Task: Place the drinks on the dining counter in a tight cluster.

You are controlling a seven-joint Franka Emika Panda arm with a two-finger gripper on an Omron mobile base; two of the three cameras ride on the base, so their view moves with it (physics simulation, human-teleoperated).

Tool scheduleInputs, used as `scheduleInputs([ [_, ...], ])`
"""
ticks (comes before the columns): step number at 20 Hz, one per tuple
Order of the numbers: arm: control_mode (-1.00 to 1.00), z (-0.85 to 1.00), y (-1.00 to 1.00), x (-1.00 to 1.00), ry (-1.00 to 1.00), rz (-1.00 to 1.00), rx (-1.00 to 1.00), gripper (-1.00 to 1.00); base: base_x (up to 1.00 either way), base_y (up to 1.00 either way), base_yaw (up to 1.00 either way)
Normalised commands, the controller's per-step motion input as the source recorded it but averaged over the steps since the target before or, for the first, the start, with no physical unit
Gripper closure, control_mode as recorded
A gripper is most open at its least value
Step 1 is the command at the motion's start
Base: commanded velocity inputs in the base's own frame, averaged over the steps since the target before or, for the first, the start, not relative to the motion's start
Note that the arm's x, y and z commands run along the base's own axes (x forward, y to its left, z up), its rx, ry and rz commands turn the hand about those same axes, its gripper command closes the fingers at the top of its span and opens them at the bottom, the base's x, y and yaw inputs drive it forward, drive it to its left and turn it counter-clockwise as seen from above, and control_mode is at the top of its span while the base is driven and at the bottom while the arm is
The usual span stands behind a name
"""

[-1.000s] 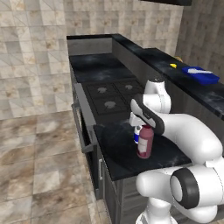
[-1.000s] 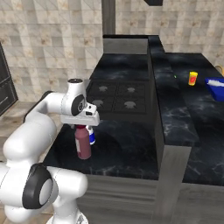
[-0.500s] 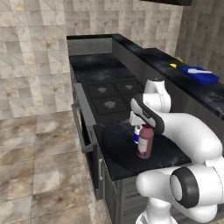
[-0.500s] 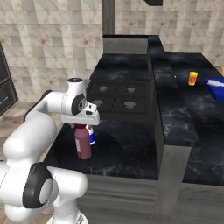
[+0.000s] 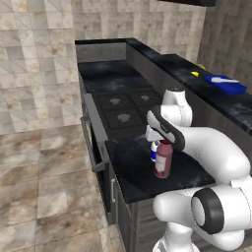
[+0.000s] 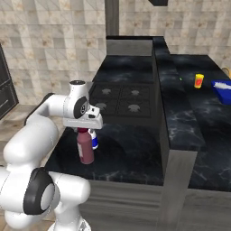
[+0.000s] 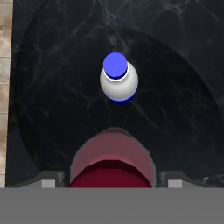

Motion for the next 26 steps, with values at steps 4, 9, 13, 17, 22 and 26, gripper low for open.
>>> scheduleInputs([
  [4,-1.00,0.13,-0.30,-0.02,0.10,0.00,0.00,1.00,0.00,0.00,0.00],
  [9,-1.00,0.72,-0.25,-0.62,0.01,0.00,0.00,1.00,0.00,0.00,0.00],
  [13,-1.00,1.00,-0.10,-0.85,0.00,0.00,0.01,1.00,0.00,0.00,0.00],
  [17,-1.00,0.89,-0.01,-0.89,-0.04,0.00,0.04,1.00,0.00,0.00,0.00],
  [22,-1.00,0.36,0.00,-0.97,-0.19,0.00,0.06,1.00,0.00,0.00,0.00],
  [26,-1.00,0.52,0.00,-0.94,-0.15,0.00,0.02,1.00,0.00,0.00,0.00],
])
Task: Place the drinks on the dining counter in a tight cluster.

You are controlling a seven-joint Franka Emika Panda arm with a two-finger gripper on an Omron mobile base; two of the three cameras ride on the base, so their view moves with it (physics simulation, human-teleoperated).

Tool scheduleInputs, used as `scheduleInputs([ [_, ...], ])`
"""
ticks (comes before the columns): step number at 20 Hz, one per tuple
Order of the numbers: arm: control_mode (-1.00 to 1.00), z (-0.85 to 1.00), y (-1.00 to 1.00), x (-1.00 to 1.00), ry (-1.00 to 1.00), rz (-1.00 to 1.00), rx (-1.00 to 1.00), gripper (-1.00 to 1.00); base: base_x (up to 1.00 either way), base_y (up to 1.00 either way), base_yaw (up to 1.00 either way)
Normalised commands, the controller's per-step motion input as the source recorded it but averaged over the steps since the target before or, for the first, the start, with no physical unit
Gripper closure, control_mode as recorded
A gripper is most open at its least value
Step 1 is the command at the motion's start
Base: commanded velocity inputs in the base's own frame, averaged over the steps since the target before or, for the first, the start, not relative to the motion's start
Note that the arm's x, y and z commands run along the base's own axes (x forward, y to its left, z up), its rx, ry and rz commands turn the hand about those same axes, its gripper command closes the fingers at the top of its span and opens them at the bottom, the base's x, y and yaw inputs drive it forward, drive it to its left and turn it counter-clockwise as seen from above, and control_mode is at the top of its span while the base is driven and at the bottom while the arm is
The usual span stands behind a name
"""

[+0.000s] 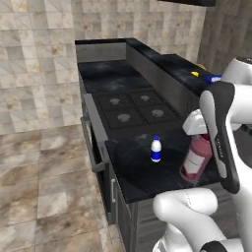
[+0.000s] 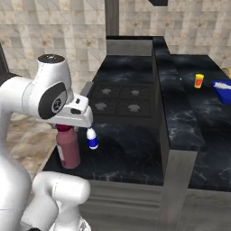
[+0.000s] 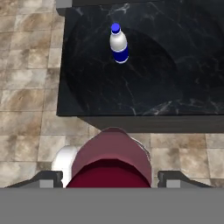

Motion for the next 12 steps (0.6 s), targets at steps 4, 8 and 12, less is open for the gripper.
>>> scheduleInputs([
  [4,-1.00,0.39,-0.01,-0.68,-0.02,0.00,0.00,1.00,0.00,0.00,0.00],
  [8,-1.00,0.24,0.03,-0.22,0.08,0.00,-0.07,1.00,0.00,0.00,0.00],
  [12,-1.00,0.00,0.02,0.00,0.03,0.00,-0.02,1.00,0.00,0.00,0.00],
])
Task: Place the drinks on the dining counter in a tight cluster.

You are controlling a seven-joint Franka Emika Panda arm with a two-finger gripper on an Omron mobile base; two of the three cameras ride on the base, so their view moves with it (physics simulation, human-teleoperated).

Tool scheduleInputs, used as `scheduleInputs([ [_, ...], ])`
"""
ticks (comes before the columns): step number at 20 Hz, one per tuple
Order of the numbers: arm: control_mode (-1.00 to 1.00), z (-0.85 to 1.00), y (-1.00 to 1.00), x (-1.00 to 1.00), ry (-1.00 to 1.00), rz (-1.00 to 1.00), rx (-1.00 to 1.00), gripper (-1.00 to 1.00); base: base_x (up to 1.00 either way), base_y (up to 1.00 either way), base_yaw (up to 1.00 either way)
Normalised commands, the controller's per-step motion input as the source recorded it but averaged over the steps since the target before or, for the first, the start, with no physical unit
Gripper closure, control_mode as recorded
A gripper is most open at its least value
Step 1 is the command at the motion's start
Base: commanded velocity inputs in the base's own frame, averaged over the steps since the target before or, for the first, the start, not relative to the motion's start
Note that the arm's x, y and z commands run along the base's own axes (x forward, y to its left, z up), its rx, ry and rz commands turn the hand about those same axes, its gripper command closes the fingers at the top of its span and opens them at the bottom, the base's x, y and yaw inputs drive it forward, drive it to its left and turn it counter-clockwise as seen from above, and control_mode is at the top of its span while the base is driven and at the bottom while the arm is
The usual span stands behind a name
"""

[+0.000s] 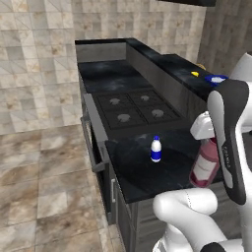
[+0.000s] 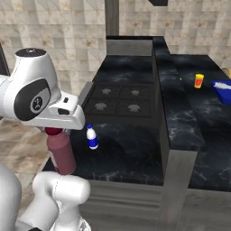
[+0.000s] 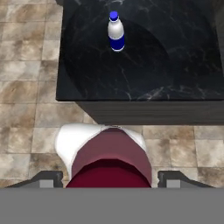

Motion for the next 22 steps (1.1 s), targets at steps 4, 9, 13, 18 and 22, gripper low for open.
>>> scheduleInputs([
  [4,-1.00,0.00,0.00,0.00,0.00,0.00,0.00,1.00,0.00,0.00,0.00],
  [9,1.00,0.00,0.00,-0.01,0.00,0.00,0.00,1.00,-0.37,-0.14,0.00],
  [13,1.00,0.00,0.00,0.00,0.00,0.00,0.00,1.00,-0.88,-0.79,0.00],
  [18,1.00,0.00,0.00,0.00,0.00,0.00,0.00,1.00,-0.34,-1.00,0.01],
  [22,1.00,0.00,0.00,0.00,0.00,0.00,0.00,1.00,0.00,-1.00,0.06],
])
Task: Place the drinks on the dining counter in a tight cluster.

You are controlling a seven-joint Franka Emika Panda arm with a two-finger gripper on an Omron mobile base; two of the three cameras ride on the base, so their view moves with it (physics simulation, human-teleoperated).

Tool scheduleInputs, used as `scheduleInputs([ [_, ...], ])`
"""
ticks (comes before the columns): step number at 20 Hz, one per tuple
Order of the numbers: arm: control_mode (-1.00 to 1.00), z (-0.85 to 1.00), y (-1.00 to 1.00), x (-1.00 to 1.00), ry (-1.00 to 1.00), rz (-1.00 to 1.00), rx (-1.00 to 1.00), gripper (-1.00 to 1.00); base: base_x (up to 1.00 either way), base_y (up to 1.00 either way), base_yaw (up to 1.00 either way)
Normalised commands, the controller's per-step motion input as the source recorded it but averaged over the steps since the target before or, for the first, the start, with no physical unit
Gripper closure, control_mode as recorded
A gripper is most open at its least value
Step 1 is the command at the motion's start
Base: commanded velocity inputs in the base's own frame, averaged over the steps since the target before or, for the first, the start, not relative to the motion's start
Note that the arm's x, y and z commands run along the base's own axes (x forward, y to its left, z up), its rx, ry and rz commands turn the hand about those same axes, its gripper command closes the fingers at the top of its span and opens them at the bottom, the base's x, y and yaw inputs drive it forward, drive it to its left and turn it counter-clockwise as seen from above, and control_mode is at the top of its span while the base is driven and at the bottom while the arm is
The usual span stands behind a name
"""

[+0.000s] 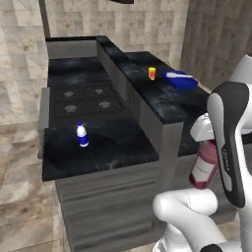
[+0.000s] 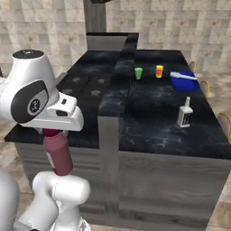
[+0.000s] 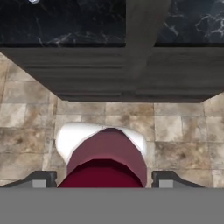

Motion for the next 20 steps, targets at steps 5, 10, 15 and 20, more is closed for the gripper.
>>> scheduleInputs([
  [5,1.00,0.00,0.00,0.00,0.00,0.00,0.00,1.00,0.00,-1.00,0.06],
  [10,1.00,0.00,0.00,0.00,0.00,0.00,0.00,1.00,0.00,-1.00,0.05],
  [15,1.00,0.00,0.00,0.00,0.00,0.00,0.00,1.00,0.10,-1.00,0.04],
  [20,1.00,0.00,0.00,0.00,0.00,0.00,0.00,1.00,0.15,-1.00,0.04],
])
